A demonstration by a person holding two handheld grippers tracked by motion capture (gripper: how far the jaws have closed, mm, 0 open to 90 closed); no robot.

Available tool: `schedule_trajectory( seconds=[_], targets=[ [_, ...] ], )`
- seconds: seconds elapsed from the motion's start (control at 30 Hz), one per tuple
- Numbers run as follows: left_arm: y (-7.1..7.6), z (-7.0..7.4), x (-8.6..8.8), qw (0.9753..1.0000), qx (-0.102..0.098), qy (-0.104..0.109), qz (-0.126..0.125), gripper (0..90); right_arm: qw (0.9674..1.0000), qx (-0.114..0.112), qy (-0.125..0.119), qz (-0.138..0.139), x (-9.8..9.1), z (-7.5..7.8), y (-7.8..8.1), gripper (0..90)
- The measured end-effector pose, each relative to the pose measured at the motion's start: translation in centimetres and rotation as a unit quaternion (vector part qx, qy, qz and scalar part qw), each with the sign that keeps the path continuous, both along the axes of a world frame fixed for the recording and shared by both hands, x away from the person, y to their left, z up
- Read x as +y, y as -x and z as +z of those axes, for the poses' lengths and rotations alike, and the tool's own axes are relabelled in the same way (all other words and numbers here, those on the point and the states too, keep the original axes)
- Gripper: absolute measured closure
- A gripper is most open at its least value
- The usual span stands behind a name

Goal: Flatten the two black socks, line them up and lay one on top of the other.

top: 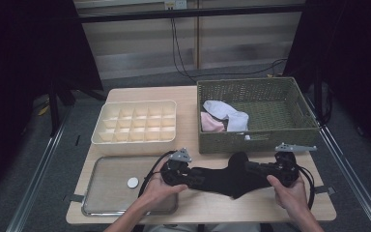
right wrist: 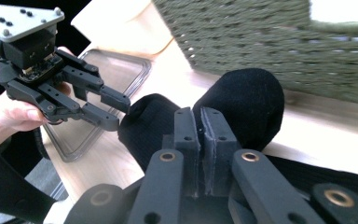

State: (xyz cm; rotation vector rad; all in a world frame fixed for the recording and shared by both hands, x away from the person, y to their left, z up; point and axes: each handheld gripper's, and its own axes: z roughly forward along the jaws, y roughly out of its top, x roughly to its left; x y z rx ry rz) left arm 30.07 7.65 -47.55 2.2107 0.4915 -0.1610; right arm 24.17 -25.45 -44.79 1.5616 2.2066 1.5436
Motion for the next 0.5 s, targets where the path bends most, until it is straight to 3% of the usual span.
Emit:
schedule_trajectory(
  seconds=[0.2,0.27,0.5],
  targets=[
    [0.0,-1.1,-0.6,0.9994,0.017,-0.026,-0.010,70.0,0.9997,0.003,0.001,0.024,1.9,0.0,-0.5,84.5],
    [0.1,-1.3,-0.8,0.9993,0.015,-0.031,-0.012,70.4,0.9995,0.002,0.000,0.031,2.6,0.1,-0.8,82.5],
    [0.0,-1.5,-0.9,0.9993,0.020,-0.030,-0.012,69.5,0.9970,0.025,0.003,0.074,5.7,-1.2,-1.4,81.6]
  ],
)
